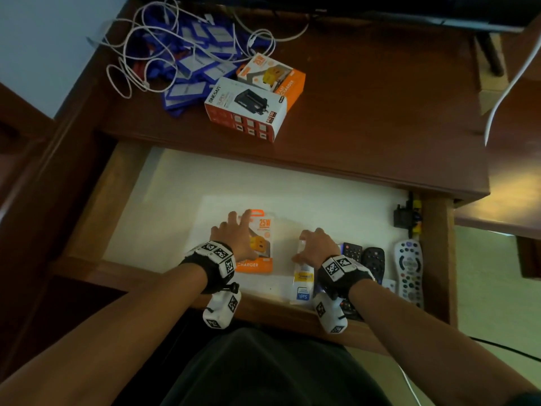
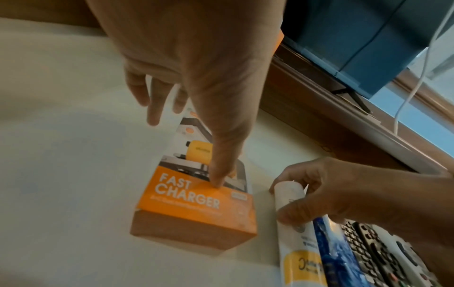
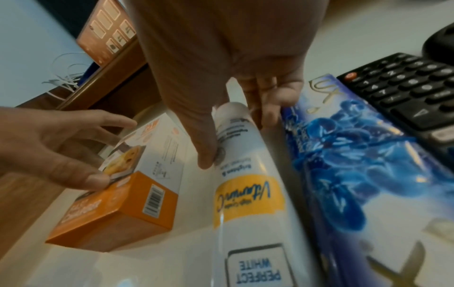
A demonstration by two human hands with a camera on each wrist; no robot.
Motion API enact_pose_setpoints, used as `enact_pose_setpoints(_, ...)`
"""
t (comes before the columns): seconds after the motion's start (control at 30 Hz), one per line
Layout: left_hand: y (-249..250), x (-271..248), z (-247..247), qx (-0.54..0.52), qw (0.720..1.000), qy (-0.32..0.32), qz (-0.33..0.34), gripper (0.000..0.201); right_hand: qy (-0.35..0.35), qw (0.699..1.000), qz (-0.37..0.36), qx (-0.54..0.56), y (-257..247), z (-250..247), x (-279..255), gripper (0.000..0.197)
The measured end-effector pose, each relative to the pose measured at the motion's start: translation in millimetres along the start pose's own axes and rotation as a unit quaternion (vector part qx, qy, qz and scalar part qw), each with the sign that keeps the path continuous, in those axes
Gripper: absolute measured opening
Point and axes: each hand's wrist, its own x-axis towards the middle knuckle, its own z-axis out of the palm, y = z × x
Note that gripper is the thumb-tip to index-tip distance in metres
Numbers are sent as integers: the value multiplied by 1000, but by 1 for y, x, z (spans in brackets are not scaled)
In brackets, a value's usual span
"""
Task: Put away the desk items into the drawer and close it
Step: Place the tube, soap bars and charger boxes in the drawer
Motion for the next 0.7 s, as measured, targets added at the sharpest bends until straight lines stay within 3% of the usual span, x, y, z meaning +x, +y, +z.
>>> enact_pose_setpoints(0.1,7,0,2,-47,998,-23,-15,112,14,999,-28,-42,5,-2,1,60)
enact_pose_setpoints(0.3,25,1,9,-52,998,-38,15,114,31,994,-63,-78,14,-2,-3,59)
enact_pose_setpoints(0.5,38,-4,23,-51,991,-102,69,109,58,993,-67,-81,20,-5,-8,49)
enact_pose_setpoints(0.7,39,-10,25,-89,987,-110,74,99,58,994,-63,-68,21,-5,-11,43)
